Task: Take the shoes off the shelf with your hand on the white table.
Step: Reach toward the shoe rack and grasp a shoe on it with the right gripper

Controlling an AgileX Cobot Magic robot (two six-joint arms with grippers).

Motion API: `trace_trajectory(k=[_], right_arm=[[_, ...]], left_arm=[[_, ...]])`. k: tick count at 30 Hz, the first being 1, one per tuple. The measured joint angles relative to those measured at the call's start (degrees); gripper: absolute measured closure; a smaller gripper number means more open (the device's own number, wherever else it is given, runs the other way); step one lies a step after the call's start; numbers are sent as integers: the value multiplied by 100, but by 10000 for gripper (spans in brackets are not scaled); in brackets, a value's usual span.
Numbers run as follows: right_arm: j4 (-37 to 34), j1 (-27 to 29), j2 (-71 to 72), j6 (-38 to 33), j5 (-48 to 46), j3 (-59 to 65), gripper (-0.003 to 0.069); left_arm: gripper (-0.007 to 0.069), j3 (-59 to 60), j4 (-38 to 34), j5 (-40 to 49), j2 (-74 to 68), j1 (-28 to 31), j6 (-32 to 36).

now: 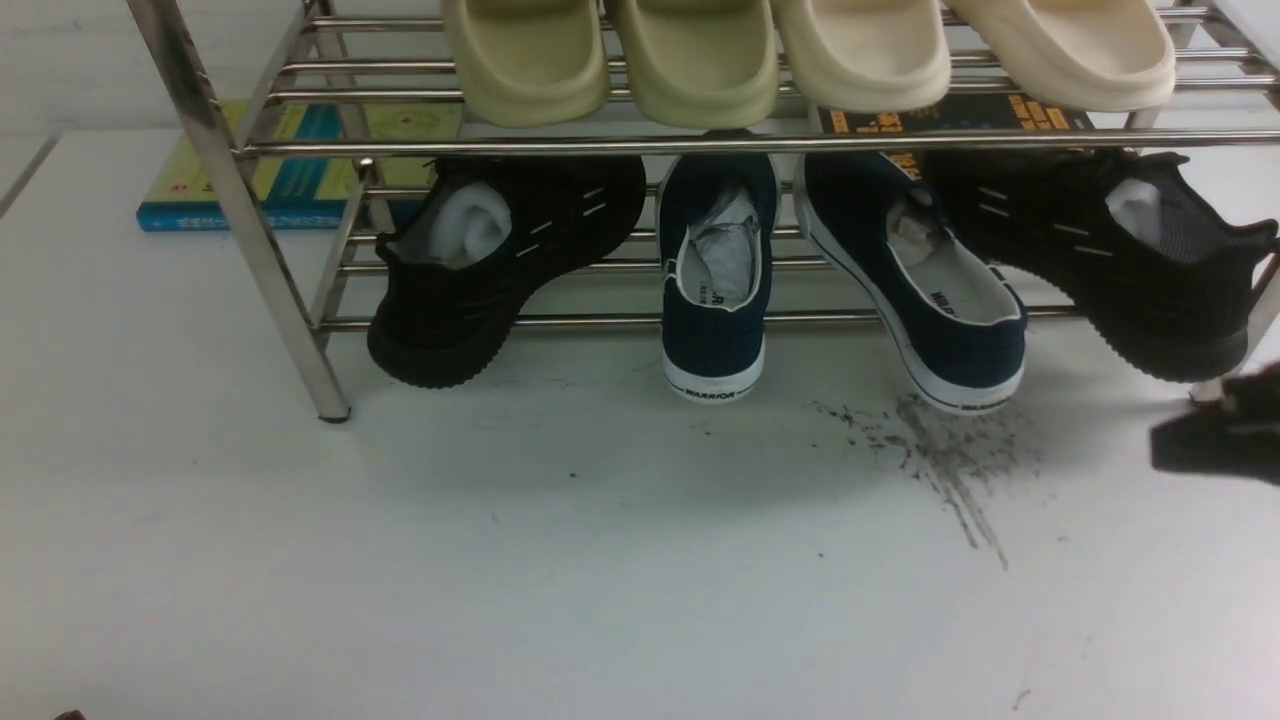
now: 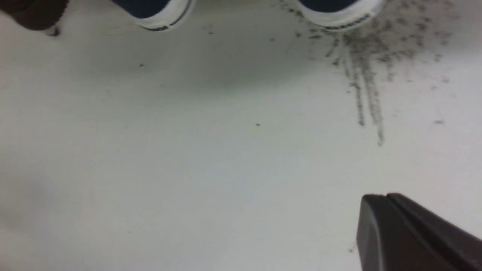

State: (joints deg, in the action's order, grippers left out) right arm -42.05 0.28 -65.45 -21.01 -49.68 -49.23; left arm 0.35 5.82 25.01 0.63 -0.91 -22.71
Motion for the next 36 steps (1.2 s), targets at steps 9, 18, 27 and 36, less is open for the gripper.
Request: trace_trajectory(k=[9,18,27,36], right_arm=[[1194,-1826,-1787,276,-71,-2104,594],[3133,-2465,-2478,783,578,-2595,395],[3734,-2465,-2806,807,1071,-2603,204],[4119,-2465,-3191,951,1523,-2607,190]], left_arm=[[383,0,0,0,0,0,0],[383,0,0,0,0,0,0],[383,0,0,0,0,0,0],[383,0,0,0,0,0,0]])
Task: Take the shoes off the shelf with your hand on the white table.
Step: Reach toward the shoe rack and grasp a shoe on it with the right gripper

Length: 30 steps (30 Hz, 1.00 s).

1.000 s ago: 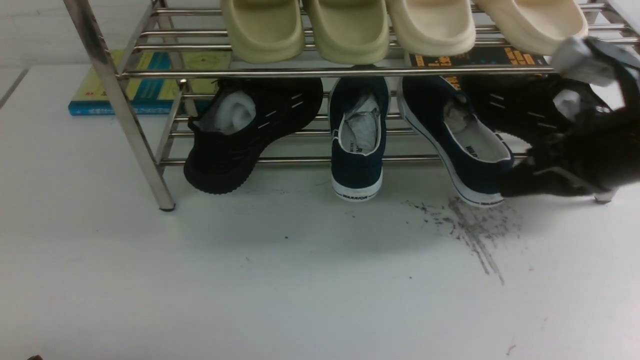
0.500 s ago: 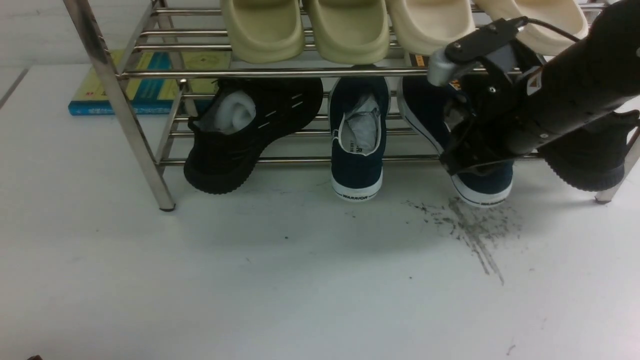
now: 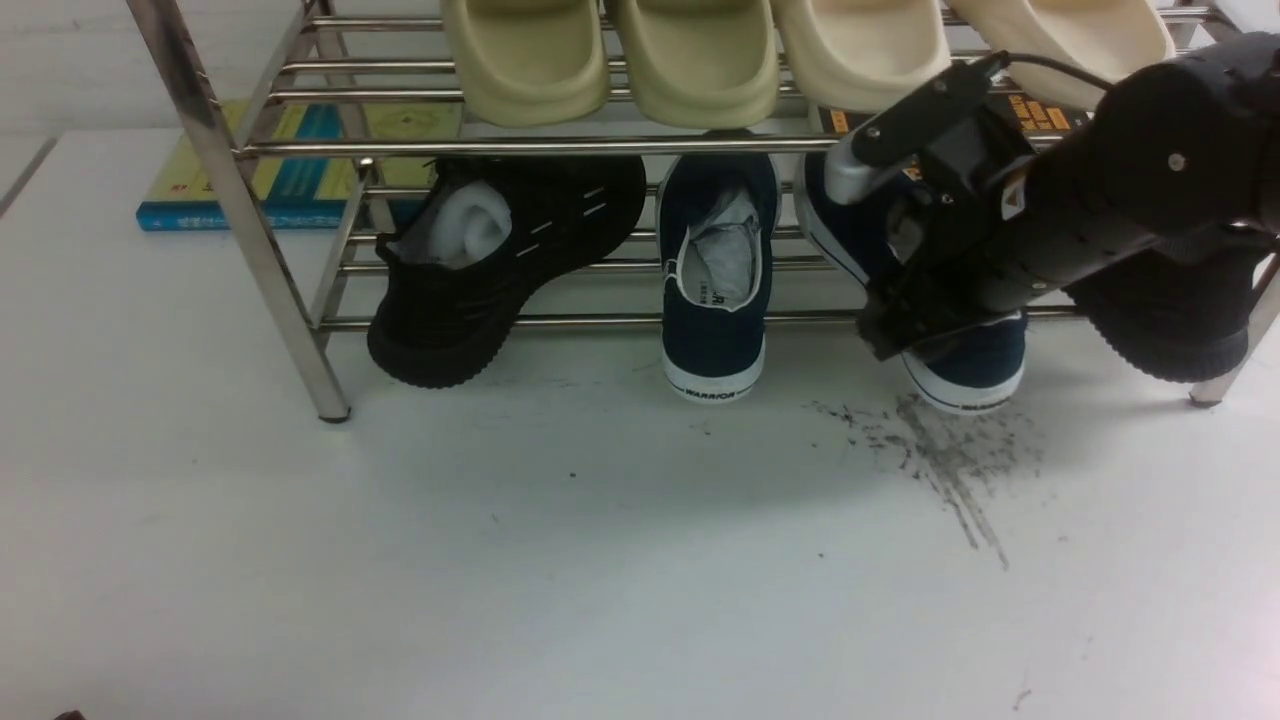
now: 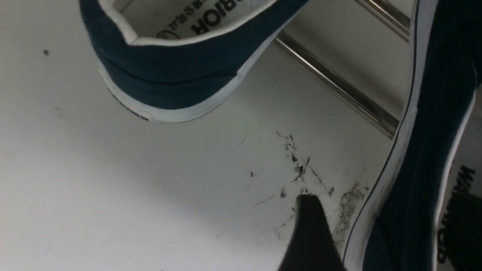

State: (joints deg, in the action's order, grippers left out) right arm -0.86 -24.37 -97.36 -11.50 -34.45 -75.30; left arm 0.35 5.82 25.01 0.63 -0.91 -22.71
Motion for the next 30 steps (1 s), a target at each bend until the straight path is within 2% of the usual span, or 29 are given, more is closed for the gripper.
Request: trace_trajectory(k=[15,19,23,25,27,30], right_arm=[[887,0,-497,404,332,0,190],[1100,0,-546,634,351,0,214],[1367,0,-546,948,356,0,358],[1369,-12,-535,1042,320,0,502],[1369,-27,-508,1108,282,0,613],[1361,-27,-432,1150,126,0,638]], left_arm=[[383,0,0,0,0,0,0],[383,0,0,0,4,0,0],[383,0,0,-1,4,0,0],[383,0,0,-1,4,0,0],[383,0,0,-1,4,0,0],[383,0,0,-1,4,0,0]])
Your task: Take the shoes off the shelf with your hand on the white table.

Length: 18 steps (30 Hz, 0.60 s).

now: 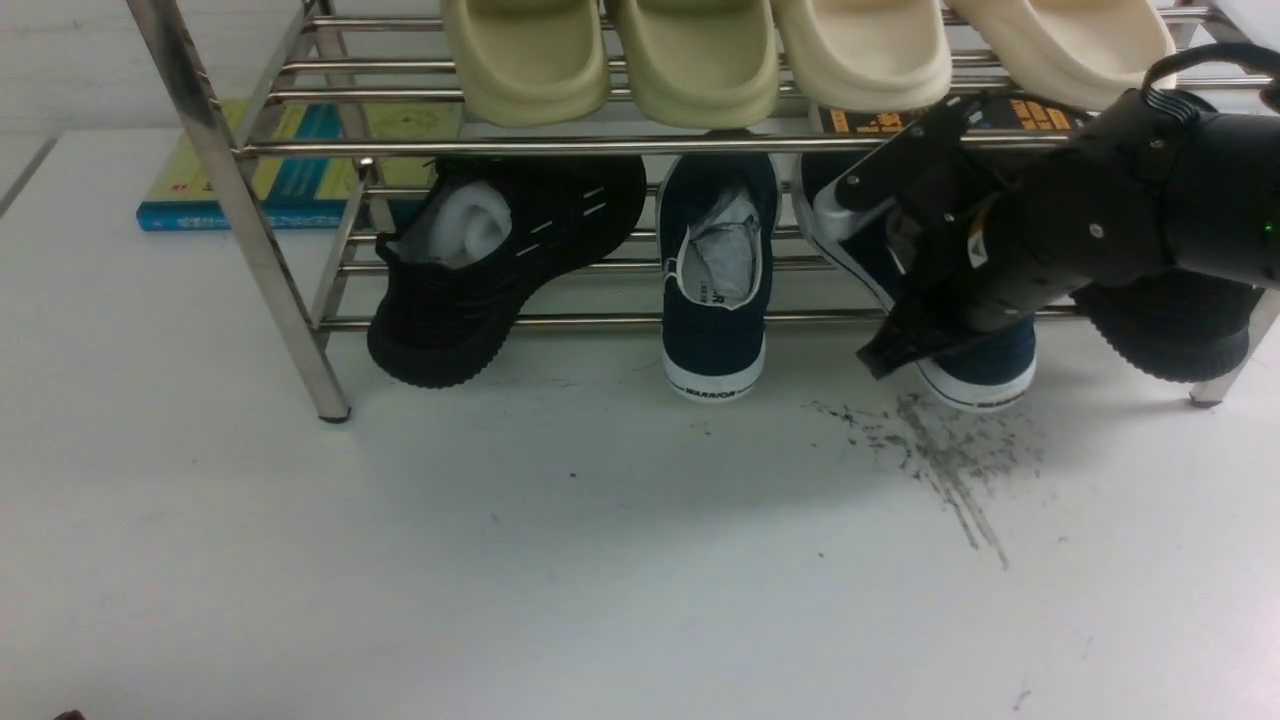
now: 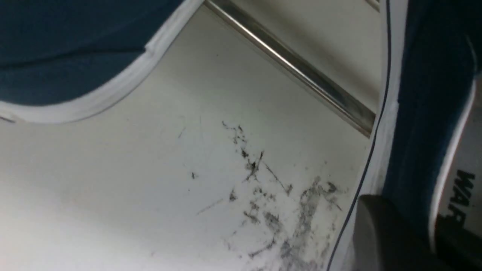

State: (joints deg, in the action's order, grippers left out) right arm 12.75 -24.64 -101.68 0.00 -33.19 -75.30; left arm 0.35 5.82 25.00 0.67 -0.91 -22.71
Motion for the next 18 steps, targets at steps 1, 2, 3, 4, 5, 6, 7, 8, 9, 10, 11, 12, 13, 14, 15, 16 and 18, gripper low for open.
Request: trace_trajectory(k=[1,2,3,4,5,6,7,8,9,10,11,12,13,14,15,16,18], right_arm=[[-12,0,43,0,-85,0,638],[-29,0,92,0,-195,0,638],[-37,0,135,0,-277,0,638],[-57,0,197,0,-388,0,638],[-84,0,240,0,-453,5,638],[-137,0,325,0,-579,5,638],[-137,0,340,0,-596,5,638],[-205,0,443,0,-711,5,638],[-253,0,515,0,-780,5,638],[-278,0,540,0,-808,5,638],[-363,0,672,0,-924,5,638],[-376,0,703,0,-953,5,638],[-439,0,829,0,-1131,5,638],[-492,0,913,0,-1271,5,638],[-497,0,931,0,-1271,5,638],[-622,0,1078,0,-1566,5,638],[-729,0,1198,0,-1788,5,638]], left_arm=[[383,0,0,0,0,0,0],[383,0,0,0,0,0,0],[383,0,0,0,0,0,0],[383,0,0,0,0,0,0],[383,0,0,0,0,0,0],[383,0,0,0,0,0,0],[383,0,0,0,0,0,0],[383,0,0,0,0,0,0],[383,0,0,0,0,0,0],[383,0,0,0,0,0,0],[383,0,0,0,0,0,0],[383,0,0,0,0,0,0],[383,0,0,0,0,0,0],[383,0,0,0,0,0,0],[383,0,0,0,0,0,0],[383,0,0,0,0,0,0],[383,0,0,0,0,0,0]])
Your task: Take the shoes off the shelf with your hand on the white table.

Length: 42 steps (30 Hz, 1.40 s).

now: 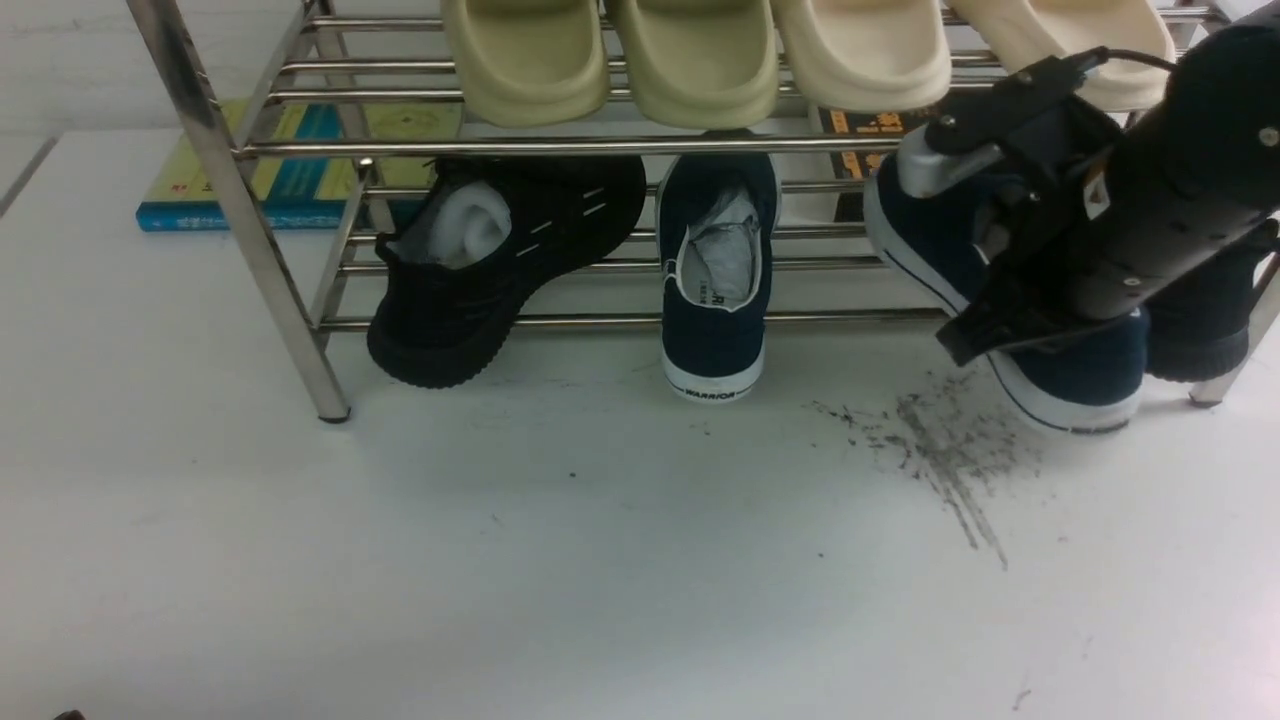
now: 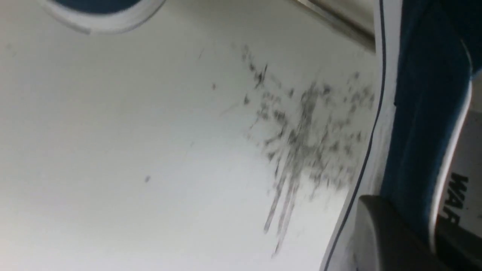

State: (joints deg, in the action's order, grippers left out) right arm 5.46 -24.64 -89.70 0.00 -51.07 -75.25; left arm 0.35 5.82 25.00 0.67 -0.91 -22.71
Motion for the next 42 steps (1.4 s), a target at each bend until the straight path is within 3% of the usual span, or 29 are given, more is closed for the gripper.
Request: trace_trajectory(k=[8,14,20,24,30,42], right_arm=[[-1134,0,1013,-95,-1580,0,638],[-1452,-335,1615,-34,-2023,492,638],[-1473,-1346,1929,1044,-717,1951,638],[-1068,-1695,1803,1986,395,2586,636],[-200,-1772,1288,2946,1330,2763,636],[-363,-1821,15,3106,2105,2763,631]], left_arm=[[383,0,0,0,0,0,0],[383,0,0,0,0,0,0],[383,0,0,0,0,0,0],[383,0,0,0,0,0,0],[383,0,0,0,0,0,0],[383,0,0,-5,0,0,0]])
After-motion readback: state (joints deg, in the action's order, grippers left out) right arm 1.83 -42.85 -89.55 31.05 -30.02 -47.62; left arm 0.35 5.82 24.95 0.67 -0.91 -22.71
